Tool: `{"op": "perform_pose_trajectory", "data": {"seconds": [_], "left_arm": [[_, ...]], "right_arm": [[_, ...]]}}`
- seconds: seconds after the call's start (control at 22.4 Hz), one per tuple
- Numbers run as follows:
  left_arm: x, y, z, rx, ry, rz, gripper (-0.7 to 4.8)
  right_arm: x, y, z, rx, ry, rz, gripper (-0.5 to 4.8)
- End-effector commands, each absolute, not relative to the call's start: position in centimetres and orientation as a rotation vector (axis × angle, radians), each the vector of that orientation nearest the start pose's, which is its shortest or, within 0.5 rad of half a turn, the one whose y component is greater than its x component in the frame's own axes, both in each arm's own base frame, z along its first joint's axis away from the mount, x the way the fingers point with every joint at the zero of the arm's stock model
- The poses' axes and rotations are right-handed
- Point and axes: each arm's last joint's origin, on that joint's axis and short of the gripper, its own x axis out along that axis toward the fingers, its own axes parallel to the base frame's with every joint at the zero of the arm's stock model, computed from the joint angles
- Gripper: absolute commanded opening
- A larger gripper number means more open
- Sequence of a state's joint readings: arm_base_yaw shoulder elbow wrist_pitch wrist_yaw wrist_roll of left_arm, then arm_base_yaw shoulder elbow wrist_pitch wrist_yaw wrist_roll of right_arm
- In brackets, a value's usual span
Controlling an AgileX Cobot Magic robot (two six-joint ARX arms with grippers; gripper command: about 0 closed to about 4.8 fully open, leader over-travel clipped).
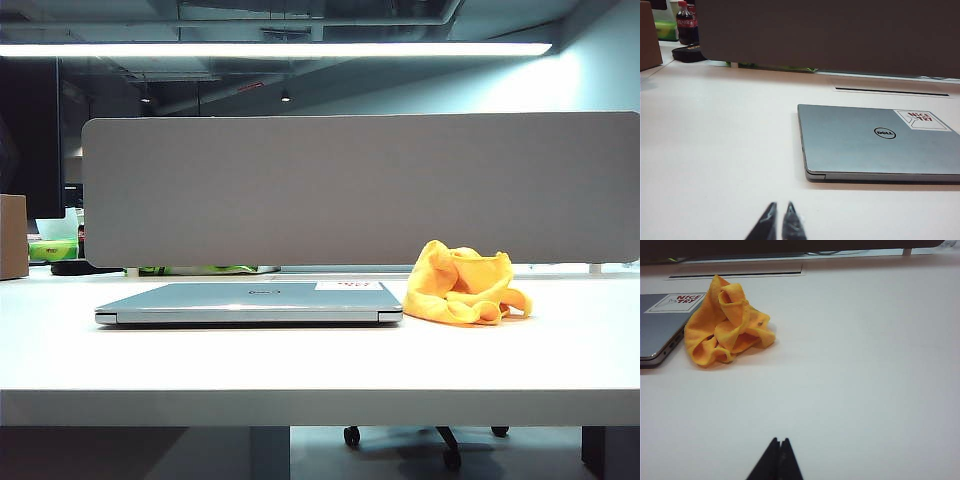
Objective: Pick up the rag and use it to wipe the water off the lid of the laptop on the table.
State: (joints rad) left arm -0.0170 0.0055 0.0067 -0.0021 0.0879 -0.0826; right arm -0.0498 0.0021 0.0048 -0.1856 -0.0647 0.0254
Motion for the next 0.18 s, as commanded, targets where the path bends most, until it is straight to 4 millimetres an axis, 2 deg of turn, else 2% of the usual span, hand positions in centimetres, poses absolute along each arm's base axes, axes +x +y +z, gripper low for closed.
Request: {"op": "perform_pose_trajectory", "data": {"seconds": [0.04,0.18], "left_arm": [[9.75,-0.4,16.63,-0.083,-0.004,-0.105,0.21],[9.75,-0.4,16.63,-0.083,-0.004,-0.105,0.21]], "right_arm": [[9.6,-0.28,14.75,0.035,0.173,0.017,-0.01],[9.6,-0.28,14.75,0.035,0.174,0.017,-0.01]]}}
